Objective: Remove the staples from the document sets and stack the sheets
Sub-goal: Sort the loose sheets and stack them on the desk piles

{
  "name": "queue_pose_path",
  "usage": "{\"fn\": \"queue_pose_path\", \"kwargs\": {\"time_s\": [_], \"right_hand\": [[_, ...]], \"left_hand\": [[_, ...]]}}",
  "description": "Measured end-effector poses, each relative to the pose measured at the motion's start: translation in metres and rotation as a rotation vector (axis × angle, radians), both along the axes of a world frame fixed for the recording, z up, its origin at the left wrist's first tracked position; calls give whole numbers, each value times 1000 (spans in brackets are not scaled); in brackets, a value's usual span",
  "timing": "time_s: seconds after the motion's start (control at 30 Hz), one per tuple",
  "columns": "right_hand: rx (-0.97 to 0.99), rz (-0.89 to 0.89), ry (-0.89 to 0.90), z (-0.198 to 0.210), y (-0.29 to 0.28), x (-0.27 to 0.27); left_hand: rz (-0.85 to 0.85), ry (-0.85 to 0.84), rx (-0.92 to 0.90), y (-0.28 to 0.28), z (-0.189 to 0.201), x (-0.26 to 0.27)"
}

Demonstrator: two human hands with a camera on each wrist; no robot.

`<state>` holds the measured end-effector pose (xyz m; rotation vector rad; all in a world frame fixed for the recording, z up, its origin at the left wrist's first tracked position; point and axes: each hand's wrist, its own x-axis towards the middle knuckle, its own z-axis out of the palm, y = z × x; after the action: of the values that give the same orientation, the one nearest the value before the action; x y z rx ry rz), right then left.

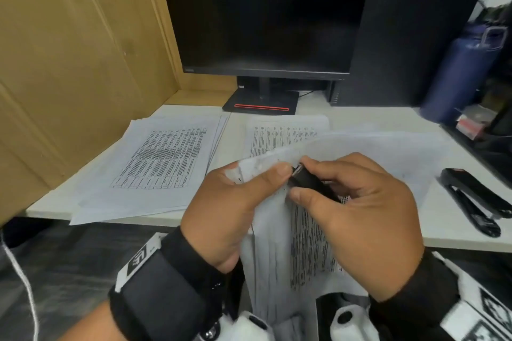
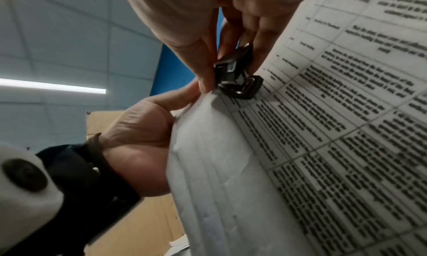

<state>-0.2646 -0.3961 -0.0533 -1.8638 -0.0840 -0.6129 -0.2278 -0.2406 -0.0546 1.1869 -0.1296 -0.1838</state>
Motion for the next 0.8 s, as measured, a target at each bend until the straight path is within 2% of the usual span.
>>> {"fn": "queue_pose_path", "kwargs": {"time_s": [0.13, 0.3, 0.8], "right_hand": [[-56, 18, -19, -6, 6, -3], [68, 36, 7, -5, 6, -7], [39, 12, -74, -8, -7, -7]], "left_hand": [[35, 54, -4, 2, -4, 3], [-20, 149, -65, 1, -6, 3], [-31, 174, -83, -7, 1, 0]]}}
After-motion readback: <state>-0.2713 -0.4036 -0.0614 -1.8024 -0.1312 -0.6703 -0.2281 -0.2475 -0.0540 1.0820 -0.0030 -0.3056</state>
